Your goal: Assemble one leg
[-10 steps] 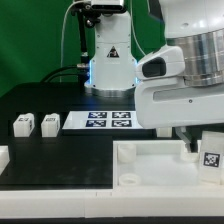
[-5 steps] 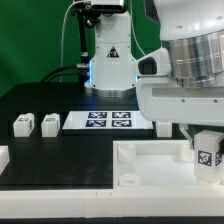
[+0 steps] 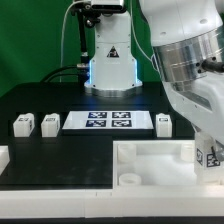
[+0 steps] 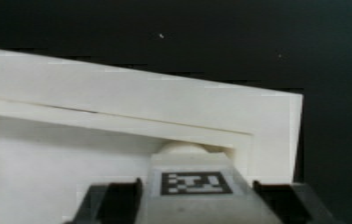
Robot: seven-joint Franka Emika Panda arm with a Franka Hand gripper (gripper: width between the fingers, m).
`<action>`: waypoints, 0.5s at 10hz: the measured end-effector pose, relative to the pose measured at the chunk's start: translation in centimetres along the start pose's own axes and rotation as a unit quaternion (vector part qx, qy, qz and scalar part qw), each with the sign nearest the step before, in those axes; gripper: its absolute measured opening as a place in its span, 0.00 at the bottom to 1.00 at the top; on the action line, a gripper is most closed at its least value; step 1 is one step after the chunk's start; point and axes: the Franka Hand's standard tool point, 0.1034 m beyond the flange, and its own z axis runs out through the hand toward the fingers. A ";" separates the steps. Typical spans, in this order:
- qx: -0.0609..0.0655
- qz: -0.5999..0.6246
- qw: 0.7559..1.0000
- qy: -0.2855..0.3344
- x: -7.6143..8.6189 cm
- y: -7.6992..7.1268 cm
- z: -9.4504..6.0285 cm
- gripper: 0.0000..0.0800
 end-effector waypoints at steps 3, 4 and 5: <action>-0.003 -0.095 0.995 0.001 0.0 0.0 0.0 0.62; -0.014 -0.170 0.985 0.008 -0.2 0.0 -0.1 0.77; -0.025 -0.280 0.960 0.024 -0.4 -0.1 -0.1 0.77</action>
Offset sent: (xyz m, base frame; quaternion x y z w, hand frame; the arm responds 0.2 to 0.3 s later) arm 0.0049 -0.0006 0.0035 -0.0511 0.0473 -0.3201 0.9448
